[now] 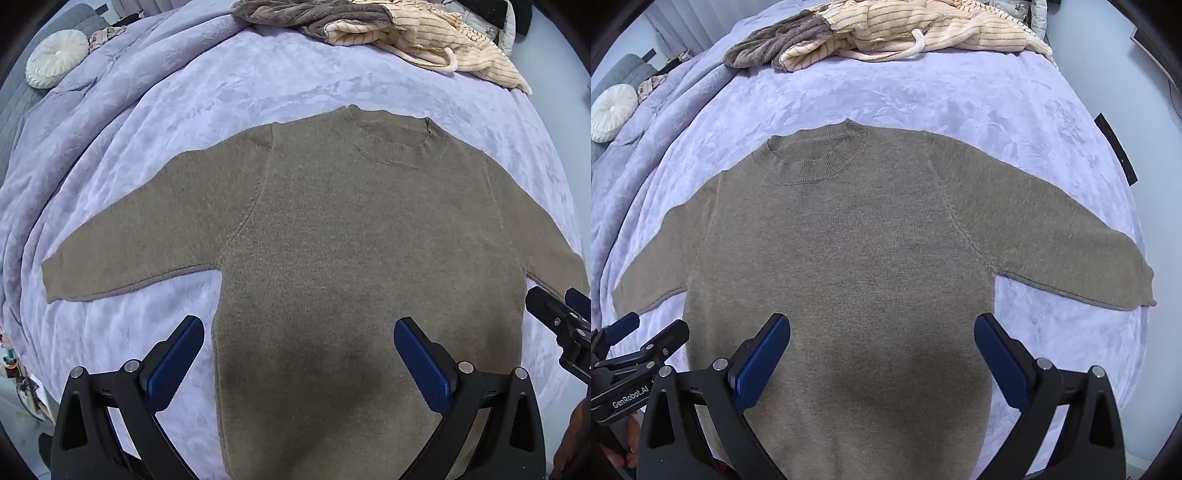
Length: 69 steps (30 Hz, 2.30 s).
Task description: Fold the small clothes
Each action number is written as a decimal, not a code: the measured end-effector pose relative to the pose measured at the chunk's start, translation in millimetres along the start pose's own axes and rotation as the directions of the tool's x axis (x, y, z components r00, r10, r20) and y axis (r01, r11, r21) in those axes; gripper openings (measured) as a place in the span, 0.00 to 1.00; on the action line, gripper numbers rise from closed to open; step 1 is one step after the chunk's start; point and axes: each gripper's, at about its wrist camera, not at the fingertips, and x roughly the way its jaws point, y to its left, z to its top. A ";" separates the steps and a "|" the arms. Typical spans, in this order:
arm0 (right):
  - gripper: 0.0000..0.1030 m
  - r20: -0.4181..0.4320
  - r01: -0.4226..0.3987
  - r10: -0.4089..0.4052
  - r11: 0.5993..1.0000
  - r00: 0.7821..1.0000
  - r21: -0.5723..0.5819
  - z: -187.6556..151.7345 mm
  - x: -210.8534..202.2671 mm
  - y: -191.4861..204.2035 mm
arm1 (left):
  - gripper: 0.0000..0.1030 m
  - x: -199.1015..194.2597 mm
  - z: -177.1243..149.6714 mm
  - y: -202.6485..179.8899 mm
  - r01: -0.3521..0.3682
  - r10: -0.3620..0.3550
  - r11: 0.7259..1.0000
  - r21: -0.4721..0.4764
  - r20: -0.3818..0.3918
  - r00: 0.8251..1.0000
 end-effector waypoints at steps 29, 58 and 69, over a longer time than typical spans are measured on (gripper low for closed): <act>0.98 -0.041 0.009 -0.010 1.000 0.999 -0.016 -3.6 13.4 2.9 | 1.00 13.1 -5.4 2.9 0.009 -0.010 1.000 -0.015 -0.006 1.000; 0.98 -0.065 0.011 -0.014 0.999 0.998 -0.038 -8.8 23.2 10.1 | 1.00 23.2 -8.7 6.7 0.059 -0.063 0.997 -0.050 -0.071 0.996; 0.98 -0.070 0.012 -0.015 0.999 0.997 -0.043 -9.9 24.4 11.5 | 1.00 25.4 -8.4 11.6 0.057 -0.059 0.997 -0.053 -0.054 0.997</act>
